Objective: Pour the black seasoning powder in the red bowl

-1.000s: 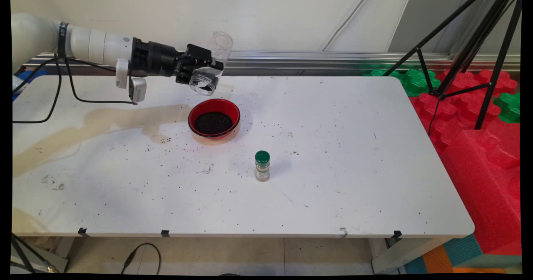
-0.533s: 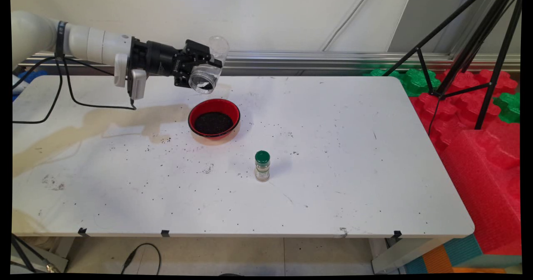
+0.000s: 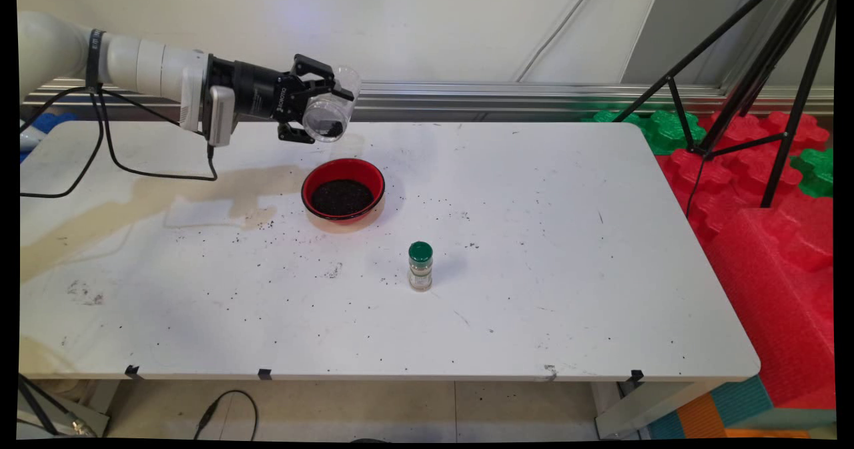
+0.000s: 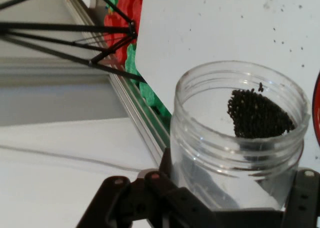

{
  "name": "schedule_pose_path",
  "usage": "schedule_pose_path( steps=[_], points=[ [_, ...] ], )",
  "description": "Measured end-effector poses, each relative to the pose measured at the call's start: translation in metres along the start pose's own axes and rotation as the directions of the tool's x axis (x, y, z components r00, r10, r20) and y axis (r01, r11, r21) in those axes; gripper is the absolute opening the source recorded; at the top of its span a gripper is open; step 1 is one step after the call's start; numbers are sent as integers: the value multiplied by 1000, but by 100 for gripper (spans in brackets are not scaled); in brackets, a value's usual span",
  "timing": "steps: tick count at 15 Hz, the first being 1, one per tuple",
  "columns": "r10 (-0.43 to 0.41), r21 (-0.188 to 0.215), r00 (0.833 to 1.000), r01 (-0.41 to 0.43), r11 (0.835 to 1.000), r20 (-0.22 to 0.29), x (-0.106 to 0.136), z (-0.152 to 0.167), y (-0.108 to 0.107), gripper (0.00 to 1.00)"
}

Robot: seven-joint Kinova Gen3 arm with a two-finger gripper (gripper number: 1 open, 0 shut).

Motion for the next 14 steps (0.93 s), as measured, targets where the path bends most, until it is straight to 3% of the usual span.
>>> schedule_pose_path(
  steps=[3, 6, 9, 12, 14],
  points=[
    [-131, 3, 991, 131, 991, -2, -2, -1, -2, 0],
    [-300, 7, 954, 301, 954, -8, -4, -2, -5, 0],
    [-459, 7, 888, 459, 888, -20, -5, -2, -7, 0],
    [-559, 6, 829, 559, 829, -30, -5, -3, -8, 0],
    [-640, 4, 767, 641, 768, -41, -5, -3, -9, 0]
  ],
)
